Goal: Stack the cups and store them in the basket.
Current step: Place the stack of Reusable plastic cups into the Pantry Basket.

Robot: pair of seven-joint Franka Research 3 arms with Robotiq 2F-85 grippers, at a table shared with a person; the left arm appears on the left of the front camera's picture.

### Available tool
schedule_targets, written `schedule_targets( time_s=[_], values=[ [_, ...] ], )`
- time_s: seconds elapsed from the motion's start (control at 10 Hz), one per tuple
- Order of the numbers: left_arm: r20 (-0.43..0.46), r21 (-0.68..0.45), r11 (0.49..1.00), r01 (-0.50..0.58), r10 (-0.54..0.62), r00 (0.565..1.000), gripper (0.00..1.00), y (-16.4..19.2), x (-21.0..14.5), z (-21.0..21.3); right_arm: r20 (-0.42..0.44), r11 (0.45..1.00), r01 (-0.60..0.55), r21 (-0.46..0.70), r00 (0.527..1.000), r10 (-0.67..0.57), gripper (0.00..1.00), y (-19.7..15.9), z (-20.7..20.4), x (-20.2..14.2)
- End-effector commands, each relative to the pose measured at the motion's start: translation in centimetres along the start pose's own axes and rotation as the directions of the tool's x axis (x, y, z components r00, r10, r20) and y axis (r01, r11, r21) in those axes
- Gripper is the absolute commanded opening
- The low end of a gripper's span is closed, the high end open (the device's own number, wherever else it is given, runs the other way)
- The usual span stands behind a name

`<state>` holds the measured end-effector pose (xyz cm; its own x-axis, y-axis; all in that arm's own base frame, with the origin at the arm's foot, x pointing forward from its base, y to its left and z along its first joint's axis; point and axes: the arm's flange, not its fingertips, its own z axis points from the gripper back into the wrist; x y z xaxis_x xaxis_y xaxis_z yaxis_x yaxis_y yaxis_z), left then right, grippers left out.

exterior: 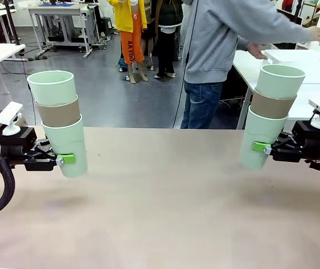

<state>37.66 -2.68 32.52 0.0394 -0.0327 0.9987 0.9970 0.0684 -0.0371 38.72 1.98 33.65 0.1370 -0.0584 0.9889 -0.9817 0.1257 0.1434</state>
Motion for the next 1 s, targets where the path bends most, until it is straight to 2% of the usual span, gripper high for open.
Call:
schedule_targets(
  time_s=[0.0, 0.9],
  values=[
    [0.007, 0.000, 1.000, 0.013, -0.013, 1.000, 0.84, -0.02, 0.37, 0.09, 0.001, 1.000, -0.010, 0.002, 1.000, 0.010, 0.85, 0.05, -0.04, 0.40],
    [0.007, 0.000, 1.000, 0.013, -0.013, 1.000, 0.84, -0.02, 0.37, 0.09, 0.001, 1.000, -0.010, 0.002, 1.000, 0.010, 0.85, 0.05, -0.04, 0.40]
  ],
)
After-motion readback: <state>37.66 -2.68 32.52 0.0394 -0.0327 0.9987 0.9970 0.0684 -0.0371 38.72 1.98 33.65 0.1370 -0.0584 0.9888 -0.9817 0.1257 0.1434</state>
